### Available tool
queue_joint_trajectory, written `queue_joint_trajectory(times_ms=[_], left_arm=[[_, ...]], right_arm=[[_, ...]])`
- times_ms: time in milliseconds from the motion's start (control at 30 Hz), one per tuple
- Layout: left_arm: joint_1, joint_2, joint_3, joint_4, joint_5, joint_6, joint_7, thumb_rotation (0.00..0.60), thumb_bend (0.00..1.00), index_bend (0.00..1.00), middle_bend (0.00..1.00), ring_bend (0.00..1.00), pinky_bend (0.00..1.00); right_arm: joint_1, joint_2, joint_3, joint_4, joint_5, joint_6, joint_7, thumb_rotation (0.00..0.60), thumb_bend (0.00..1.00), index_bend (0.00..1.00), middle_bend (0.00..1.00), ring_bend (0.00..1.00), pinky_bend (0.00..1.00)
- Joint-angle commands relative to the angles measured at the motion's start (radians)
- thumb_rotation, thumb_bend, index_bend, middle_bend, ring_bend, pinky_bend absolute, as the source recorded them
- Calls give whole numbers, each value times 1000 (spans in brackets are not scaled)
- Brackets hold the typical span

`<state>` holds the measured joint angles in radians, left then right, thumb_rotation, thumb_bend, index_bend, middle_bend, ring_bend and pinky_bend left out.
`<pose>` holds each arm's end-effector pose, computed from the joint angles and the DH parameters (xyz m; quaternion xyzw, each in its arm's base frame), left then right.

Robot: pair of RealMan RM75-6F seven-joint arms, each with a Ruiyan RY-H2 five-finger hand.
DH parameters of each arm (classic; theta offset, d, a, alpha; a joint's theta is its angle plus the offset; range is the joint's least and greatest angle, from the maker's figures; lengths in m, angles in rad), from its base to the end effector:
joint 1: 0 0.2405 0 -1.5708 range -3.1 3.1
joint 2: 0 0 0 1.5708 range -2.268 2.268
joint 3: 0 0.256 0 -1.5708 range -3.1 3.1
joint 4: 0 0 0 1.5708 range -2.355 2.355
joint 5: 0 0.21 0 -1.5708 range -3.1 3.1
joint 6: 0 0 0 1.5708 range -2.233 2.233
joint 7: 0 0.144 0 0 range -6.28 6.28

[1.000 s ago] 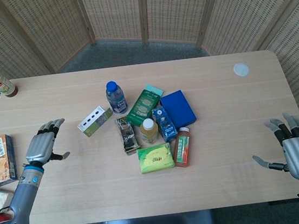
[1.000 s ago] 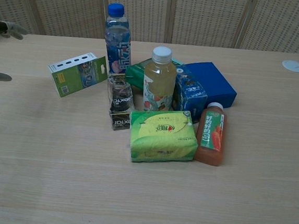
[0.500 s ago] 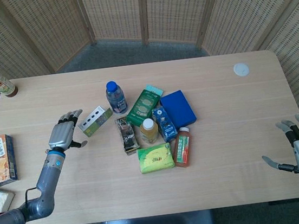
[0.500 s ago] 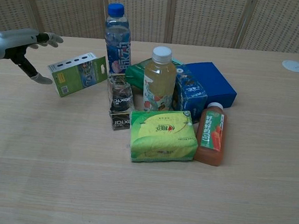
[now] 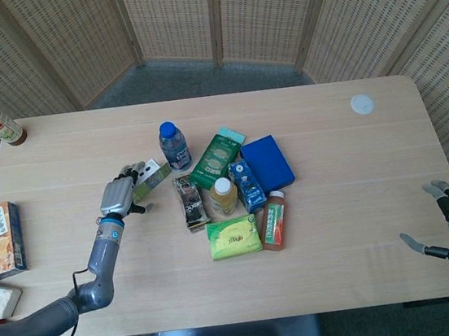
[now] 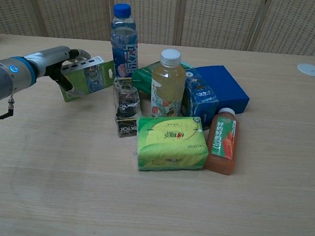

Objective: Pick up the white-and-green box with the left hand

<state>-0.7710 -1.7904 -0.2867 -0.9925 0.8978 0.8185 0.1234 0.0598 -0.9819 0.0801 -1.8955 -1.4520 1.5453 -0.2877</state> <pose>-0.2071 0.3989 -0.0495 -0.6136 -0.5275 -0.3543 0.4687 -0.2684 -0.1755 0.1910 0.5902 -0.3397 0.3543 0.6409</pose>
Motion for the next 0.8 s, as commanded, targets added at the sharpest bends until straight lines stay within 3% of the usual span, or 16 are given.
queue_joint_trajectory(times_ms=[33, 233, 433, 633, 800], left_arm=[[-2, -21, -6, 21, 24, 16, -25, 600, 364, 228, 217, 195, 411], [14, -42, -15, 47, 59, 50, -81, 600, 412, 365, 353, 349, 586], [43, -31, -8, 36, 88, 64, -125, 600, 431, 479, 482, 463, 684], [81, 59, -19, -87, 134, 127, -148, 600, 433, 497, 504, 474, 696], [126, 197, -34, -287, 171, 195, -146, 600, 430, 495, 501, 474, 697]], right_arm=[[-1, 1, 0, -1, -1, 0, 2, 275, 170, 197, 214, 38, 0], [-7, 6, 1, -2, -1, 3, 12, 271, 170, 197, 215, 37, 0], [-10, 13, 4, -4, -6, 8, 19, 271, 170, 197, 214, 38, 0], [-5, 3, 3, -1, -15, -1, 21, 269, 172, 196, 214, 38, 0], [-1, -15, 2, 11, -20, -10, 29, 270, 169, 197, 214, 38, 0]])
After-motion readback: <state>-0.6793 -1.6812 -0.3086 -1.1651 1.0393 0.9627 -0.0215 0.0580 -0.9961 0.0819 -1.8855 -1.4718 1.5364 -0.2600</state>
